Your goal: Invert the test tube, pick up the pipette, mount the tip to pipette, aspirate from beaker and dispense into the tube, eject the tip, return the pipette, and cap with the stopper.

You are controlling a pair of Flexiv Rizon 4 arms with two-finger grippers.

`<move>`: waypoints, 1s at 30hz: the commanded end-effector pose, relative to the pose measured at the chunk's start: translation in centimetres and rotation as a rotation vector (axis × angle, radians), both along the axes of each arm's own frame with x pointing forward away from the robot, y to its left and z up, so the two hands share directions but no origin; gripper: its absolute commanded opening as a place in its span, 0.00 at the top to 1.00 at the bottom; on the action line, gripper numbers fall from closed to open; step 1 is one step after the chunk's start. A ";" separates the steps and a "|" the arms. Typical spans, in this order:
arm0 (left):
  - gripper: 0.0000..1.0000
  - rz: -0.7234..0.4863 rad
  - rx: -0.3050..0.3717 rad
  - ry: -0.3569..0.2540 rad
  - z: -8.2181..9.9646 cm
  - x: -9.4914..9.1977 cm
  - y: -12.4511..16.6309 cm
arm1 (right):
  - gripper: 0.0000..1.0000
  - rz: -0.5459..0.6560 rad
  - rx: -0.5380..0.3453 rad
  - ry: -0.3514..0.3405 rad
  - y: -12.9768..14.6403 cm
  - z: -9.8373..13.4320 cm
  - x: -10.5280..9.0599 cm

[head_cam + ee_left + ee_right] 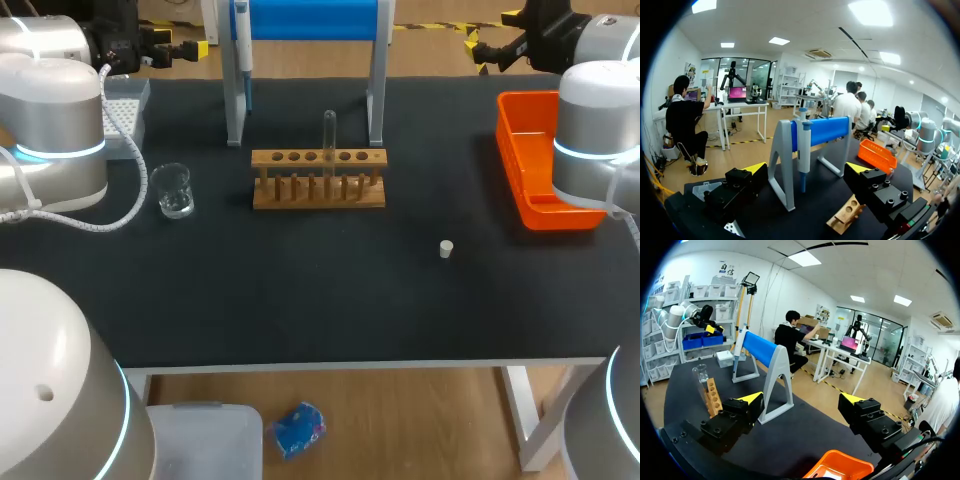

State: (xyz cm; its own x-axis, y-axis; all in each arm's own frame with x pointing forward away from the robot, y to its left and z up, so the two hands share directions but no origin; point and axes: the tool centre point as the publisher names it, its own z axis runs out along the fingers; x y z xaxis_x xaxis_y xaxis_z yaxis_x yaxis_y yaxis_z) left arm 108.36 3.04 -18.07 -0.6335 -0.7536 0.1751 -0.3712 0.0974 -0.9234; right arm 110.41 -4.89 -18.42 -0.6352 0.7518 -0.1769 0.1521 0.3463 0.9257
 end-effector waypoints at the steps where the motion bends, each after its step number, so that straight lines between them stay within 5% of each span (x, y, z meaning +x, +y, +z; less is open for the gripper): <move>1: 0.00 0.000 0.000 -0.001 -0.1 0.0 0.0 | 0.00 0.074 -0.020 -0.066 0.9 0.9 -1.2; 15: 0.00 0.000 0.000 -0.001 -0.1 0.0 0.0 | 0.00 0.505 0.124 -0.093 7.5 0.8 -11.7; 19: 0.00 0.000 0.000 -0.001 -0.1 0.0 0.0 | 0.00 0.636 0.078 -0.097 9.5 -0.3 -14.4; 30: 0.00 -0.015 0.012 -0.014 0.1 -0.7 -0.3 | 0.00 0.643 0.052 -0.109 9.8 -0.6 -14.8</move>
